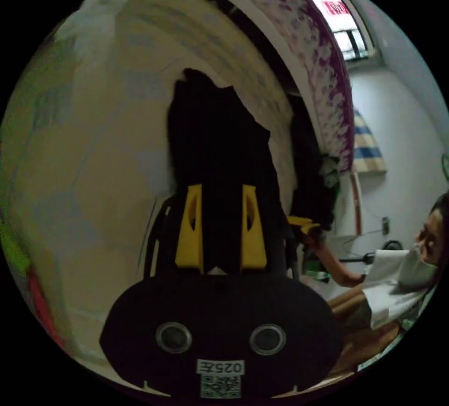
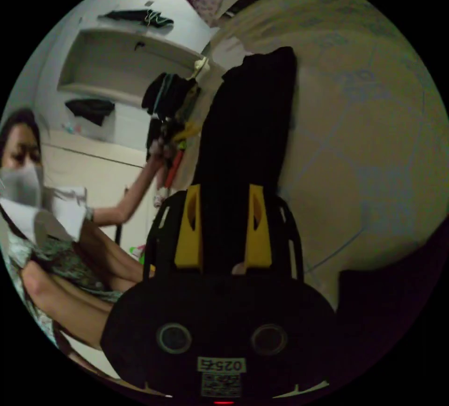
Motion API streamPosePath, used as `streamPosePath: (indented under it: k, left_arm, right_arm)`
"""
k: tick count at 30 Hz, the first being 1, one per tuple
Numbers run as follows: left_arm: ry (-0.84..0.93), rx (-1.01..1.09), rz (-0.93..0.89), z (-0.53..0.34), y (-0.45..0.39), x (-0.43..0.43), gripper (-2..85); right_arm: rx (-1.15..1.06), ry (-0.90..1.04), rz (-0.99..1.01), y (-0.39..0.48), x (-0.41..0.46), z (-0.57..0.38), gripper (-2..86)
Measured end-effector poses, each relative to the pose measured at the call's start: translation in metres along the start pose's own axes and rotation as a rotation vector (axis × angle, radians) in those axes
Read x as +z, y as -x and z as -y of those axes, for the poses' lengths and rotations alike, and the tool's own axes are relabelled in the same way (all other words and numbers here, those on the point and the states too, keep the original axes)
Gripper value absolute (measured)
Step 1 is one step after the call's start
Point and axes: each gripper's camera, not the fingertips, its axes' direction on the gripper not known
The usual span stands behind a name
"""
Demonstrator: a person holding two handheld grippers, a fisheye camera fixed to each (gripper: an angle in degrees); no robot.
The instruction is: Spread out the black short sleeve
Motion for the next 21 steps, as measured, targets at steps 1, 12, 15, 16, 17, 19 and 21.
streamPosePath:
  k: [1, 12, 15, 16, 17, 19, 21]
  left_arm:
    - [-0.032, -0.066, -0.043, -0.021, 0.017, -0.013, 9.9]
    - [-0.020, -0.201, -0.293, -0.038, 0.061, 0.002, 7.9]
    - [0.025, -0.149, -0.247, -0.010, 0.056, 0.007, 6.8]
    - [0.040, -0.138, -0.230, -0.004, 0.055, 0.007, 6.2]
    - [0.056, -0.129, -0.217, 0.000, 0.056, 0.006, 5.7]
    - [0.071, -0.133, -0.223, 0.003, 0.059, 0.005, 5.6]
    - [0.092, -0.134, -0.231, 0.003, 0.061, 0.005, 5.5]
  right_arm:
    - [0.043, -0.007, 0.041, -0.021, -0.010, 0.016, 15.9]
    - [0.113, 0.189, 0.232, -0.098, 0.014, 0.126, 14.0]
    - [0.121, 0.193, 0.253, -0.108, 0.018, 0.137, 12.2]
    - [0.112, 0.197, 0.248, -0.110, 0.018, 0.140, 11.6]
    - [0.106, 0.206, 0.229, -0.111, 0.018, 0.143, 11.1]
    - [0.098, 0.217, 0.226, -0.113, 0.017, 0.145, 10.8]
    - [0.095, 0.229, 0.228, -0.115, 0.016, 0.146, 10.5]
